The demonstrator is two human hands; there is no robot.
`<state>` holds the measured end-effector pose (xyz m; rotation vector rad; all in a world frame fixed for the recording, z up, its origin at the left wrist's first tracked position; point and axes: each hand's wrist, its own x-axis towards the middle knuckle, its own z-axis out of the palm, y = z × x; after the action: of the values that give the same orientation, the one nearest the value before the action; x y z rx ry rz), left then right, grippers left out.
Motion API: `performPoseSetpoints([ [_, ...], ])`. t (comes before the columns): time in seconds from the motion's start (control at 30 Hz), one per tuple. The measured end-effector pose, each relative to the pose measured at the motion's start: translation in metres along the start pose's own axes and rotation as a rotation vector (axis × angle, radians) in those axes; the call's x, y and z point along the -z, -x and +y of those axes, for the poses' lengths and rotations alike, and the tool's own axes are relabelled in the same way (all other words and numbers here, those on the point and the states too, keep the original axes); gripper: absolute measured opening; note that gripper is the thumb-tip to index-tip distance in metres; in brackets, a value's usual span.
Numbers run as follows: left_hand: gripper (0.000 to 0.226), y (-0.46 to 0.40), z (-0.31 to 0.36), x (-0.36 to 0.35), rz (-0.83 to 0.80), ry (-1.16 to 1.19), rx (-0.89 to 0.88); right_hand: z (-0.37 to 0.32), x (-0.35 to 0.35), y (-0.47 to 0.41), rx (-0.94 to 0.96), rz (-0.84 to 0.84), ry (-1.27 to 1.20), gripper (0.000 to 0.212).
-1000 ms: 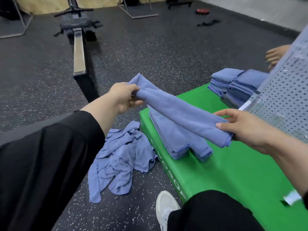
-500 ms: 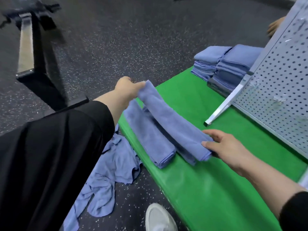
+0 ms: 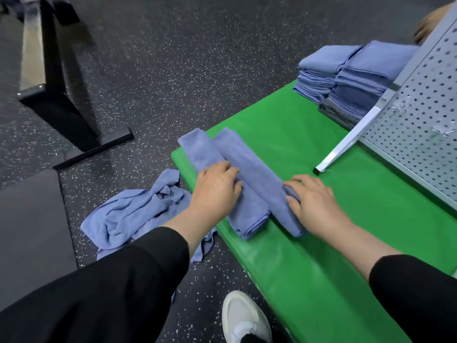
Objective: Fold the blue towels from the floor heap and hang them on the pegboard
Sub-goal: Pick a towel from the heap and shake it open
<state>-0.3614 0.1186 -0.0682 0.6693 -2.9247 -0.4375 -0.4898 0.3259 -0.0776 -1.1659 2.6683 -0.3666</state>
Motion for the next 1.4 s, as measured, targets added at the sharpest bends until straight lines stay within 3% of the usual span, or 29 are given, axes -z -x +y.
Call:
performPoseSetpoints([
  [0.3, 0.034, 0.027, -0.027, 0.04, 0.022, 0.046, 0.006, -0.1, 0.026, -0.035, 0.24, -0.037, -0.094, 0.038],
  [0.6, 0.026, 0.144, -0.158, 0.119, -0.002, -0.1, 0.248, -0.274, 0.042, -0.058, 0.564, -0.303, 0.196, 0.038],
  [0.83, 0.025, 0.242, -0.245, 0.132, -0.121, -0.2, 0.437, -0.382, 0.002, -0.051, 0.602, -0.465, 0.331, 0.041],
  [1.13, 0.023, 0.26, -0.29, 0.093, -0.452, -0.078, 0.466, -0.363, -0.127, -0.046, 0.494, -0.666, 0.413, 0.04],
  [1.4, 0.034, 0.249, -0.306, 0.06, -0.526, -0.02, 0.496, -0.341, -0.193, -0.068, 0.483, -0.643, 0.484, 0.045],
])
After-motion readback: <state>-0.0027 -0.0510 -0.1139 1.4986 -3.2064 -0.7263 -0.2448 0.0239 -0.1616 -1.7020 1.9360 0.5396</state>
